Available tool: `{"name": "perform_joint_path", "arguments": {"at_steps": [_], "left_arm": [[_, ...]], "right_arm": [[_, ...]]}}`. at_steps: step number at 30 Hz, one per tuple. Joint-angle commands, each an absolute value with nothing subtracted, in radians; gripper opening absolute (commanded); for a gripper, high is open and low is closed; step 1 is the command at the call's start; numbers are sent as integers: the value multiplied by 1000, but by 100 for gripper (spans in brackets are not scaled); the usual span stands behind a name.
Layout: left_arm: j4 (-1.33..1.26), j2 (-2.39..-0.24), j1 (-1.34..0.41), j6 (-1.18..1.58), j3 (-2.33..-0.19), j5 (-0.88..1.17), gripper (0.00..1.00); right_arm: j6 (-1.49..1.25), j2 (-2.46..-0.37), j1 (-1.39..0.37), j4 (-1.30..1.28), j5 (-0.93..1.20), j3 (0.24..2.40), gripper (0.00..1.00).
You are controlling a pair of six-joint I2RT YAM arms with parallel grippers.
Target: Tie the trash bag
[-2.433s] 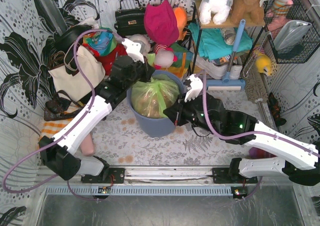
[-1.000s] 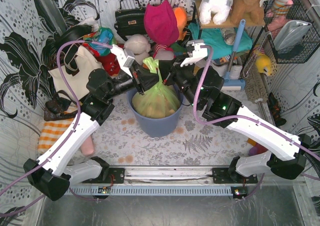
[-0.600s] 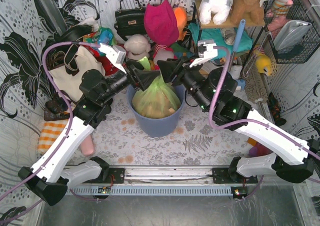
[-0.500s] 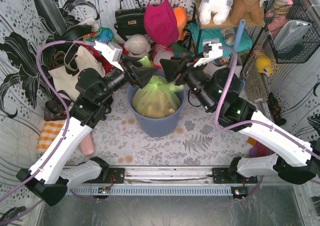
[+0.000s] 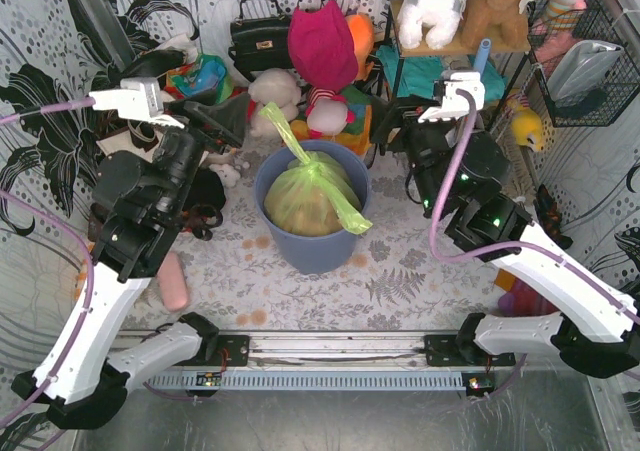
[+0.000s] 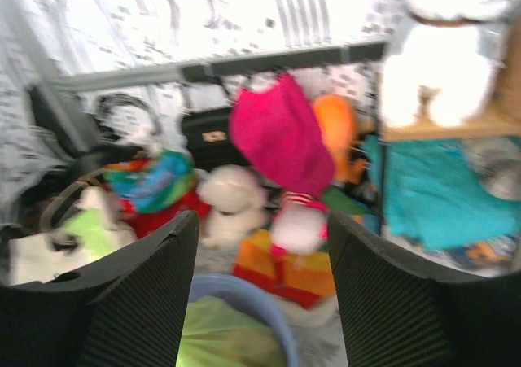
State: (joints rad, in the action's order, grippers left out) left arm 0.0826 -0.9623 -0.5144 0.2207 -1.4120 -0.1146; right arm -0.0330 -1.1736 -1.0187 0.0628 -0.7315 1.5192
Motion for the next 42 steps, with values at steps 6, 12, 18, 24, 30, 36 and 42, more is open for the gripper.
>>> {"name": "perform_joint_path", "arguments": {"at_steps": [6, 12, 18, 24, 30, 36, 42], "left_arm": [[106, -873, -480, 268, -1126, -527, 77], [98, -815, -364, 361, -902, -544, 78], [4, -801, -268, 429, -638, -521, 89], [-126, -840, -268, 447, -475, -662, 98], [-317, -968, -268, 376, -361, -789, 98], [-733, -1105, -262, 270, -188, -807, 98], [-1011, -1145, -233, 216, -120, -693, 98]], "right_arm": [[-87, -1103, -769, -54, -765, 1300, 68], [-187, -1043, -578, -72, -698, 1060, 76], [-195, -1040, -467, 47, -706, 824, 97], [-246, -1082, -342, 184, -716, 626, 97], [-190, -1148, -265, 464, -747, 429, 97], [-87, -1279, -239, 750, -699, 312, 97], [-21, -1371, -219, 949, -622, 277, 97]]}}
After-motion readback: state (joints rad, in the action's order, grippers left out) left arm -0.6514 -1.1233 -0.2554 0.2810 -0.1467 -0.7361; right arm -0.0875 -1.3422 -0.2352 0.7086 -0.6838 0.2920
